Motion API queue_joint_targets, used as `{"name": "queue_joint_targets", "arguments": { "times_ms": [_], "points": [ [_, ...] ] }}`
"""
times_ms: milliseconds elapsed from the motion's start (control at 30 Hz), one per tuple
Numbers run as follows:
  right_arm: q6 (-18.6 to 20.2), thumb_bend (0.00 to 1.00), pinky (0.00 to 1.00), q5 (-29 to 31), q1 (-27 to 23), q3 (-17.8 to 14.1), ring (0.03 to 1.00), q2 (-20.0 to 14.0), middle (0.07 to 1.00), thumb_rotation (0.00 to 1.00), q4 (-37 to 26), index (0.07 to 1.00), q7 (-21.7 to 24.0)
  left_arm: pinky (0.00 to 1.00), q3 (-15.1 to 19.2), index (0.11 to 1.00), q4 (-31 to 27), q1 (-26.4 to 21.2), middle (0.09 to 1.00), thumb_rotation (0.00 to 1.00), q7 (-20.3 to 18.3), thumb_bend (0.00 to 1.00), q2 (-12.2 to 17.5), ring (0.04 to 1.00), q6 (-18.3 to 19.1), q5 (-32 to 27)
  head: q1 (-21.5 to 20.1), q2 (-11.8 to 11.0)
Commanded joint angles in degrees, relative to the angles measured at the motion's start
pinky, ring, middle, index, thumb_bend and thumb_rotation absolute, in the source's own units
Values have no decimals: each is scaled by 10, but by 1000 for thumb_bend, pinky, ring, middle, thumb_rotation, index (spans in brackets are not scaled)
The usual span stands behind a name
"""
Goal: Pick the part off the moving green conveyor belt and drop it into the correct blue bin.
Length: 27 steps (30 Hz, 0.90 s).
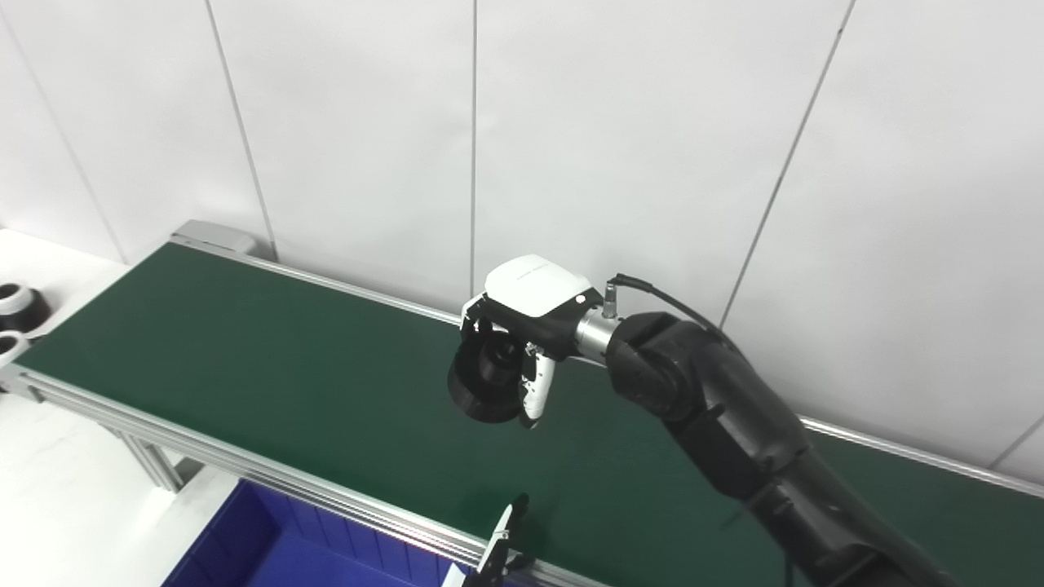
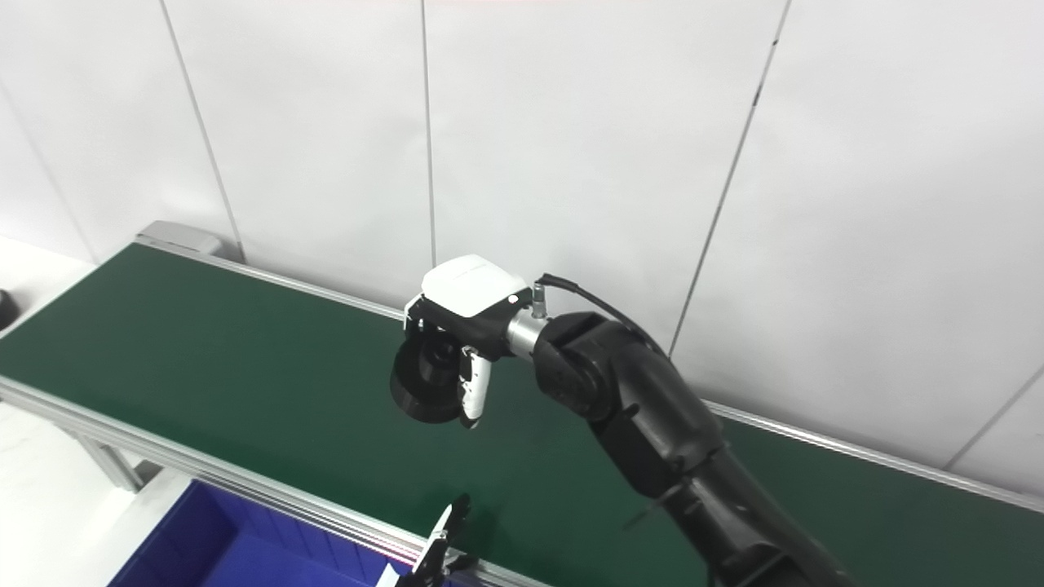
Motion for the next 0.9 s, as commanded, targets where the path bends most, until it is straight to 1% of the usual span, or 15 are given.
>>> {"name": "queue_joint_targets", "arguments": {
  "times_ms": [0,100,200,333,467,500,533,633,667,700,733,767,800,833,867],
  "points": [
    [-16,512,280,-11,-18,-5,384,-36,461,0,-65,547,25,938,-62,1000,-36,36,1000,734,-24,638,-82,1000,20,-19,-15,0],
    [-23,510,291,-13,23,-6,383,-90,475,0,-123,552,57,945,-56,1000,-50,42,1000,759,-35,663,-75,1000,27,-34,-26,3],
    [-46,510,306,-18,85,-11,387,-152,475,0,-166,554,51,943,-48,1000,-69,50,1000,768,-47,684,-66,991,35,-50,-49,18],
    [-69,509,284,-28,158,-18,372,-208,459,0,-209,556,47,914,-39,1000,-111,60,1000,803,-63,700,-46,967,65,-51,-80,42],
    [-40,515,243,-39,244,-26,401,-265,515,0,-327,495,131,946,-25,1000,-171,74,1000,838,-92,649,-16,982,109,-67,-138,77],
    [-33,515,241,-39,258,-31,401,-271,517,0,-348,493,147,957,-22,1000,-183,76,1000,846,-99,652,-11,988,118,-74,-138,77],
    [-27,515,239,-39,275,-36,401,-276,519,0,-374,492,163,968,-16,1000,-199,79,1000,854,-106,655,-3,993,128,-80,-164,94],
    [-20,507,257,-38,312,-55,358,-281,475,0,-429,554,197,996,-3,1000,-229,86,1000,917,-118,685,12,1000,150,-90,-182,106],
    [-9,506,259,-33,320,-60,357,-281,474,0,-448,556,220,998,2,1000,-241,88,1000,921,-122,684,17,1000,160,-92,-201,121],
    [-3,506,265,-30,326,-65,355,-279,474,0,-461,562,237,1000,5,1000,-249,89,1000,945,-125,677,20,1000,168,-93,-201,121],
    [6,506,266,-25,333,-70,353,-275,474,0,-475,565,254,1000,9,1000,-258,91,1000,956,-130,661,24,1000,174,-98,-214,133],
    [11,506,266,-22,338,-75,353,-272,474,0,-484,565,267,1000,12,1000,-265,92,1000,957,-133,658,27,1000,179,-102,-214,133],
    [18,506,266,-21,348,-80,352,-269,473,0,-495,566,276,1000,15,1000,-275,93,1000,959,-137,652,31,1000,187,-109,-228,146],
    [22,506,266,-22,355,-85,352,-265,476,0,-502,566,282,1000,18,1000,-283,94,1000,955,-141,645,33,1000,193,-114,-228,146],
    [26,506,266,-22,365,-89,352,-263,477,0,-510,566,290,1000,22,1000,-293,95,1000,954,-145,643,36,1000,203,-120,-235,156]
  ]
}}
